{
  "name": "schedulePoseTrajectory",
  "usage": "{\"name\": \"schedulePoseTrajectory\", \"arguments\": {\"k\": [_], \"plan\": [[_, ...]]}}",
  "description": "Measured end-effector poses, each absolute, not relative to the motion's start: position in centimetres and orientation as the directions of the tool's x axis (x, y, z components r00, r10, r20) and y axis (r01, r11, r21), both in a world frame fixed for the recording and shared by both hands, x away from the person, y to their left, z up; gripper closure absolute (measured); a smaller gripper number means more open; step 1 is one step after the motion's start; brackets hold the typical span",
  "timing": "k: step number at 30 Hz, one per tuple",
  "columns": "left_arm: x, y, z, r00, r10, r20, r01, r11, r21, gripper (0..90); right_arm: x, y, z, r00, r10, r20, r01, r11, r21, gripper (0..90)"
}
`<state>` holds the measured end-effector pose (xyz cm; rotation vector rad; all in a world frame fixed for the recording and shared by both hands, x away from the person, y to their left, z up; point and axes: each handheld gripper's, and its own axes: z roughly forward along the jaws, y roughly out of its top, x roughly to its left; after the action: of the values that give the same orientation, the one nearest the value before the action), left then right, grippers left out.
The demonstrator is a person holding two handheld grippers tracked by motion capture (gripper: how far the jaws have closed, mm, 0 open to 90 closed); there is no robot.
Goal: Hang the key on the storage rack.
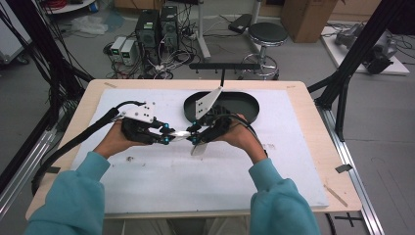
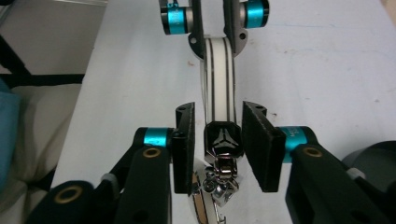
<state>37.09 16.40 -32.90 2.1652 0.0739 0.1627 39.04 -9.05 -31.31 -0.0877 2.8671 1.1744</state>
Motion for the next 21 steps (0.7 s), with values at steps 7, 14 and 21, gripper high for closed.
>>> {"name": "schedulePoseTrajectory", "arguments": {"k": [7, 14, 21], "plan": [[37.06, 16.33, -33.06, 0.988, 0.112, 0.105, -0.023, -0.568, 0.823, 74.2, 38.9, -8.82, -31.36, -0.996, -0.036, -0.086, -0.085, 0.738, 0.67, 74.5], [37.25, 16.38, -33.09, 0.987, 0.109, 0.12, -0.038, -0.559, 0.828, 72.4, 38.98, -9.11, -31.4, -0.998, -0.015, -0.064, -0.055, 0.724, 0.688, 74.7], [36.92, 17.1, -32.46, 0.964, 0.215, 0.154, -0.012, -0.547, 0.837, 41.8, 39.07, -9.68, -31.53, -0.997, -0.006, -0.08, -0.061, 0.705, 0.707, 74.7]]}}
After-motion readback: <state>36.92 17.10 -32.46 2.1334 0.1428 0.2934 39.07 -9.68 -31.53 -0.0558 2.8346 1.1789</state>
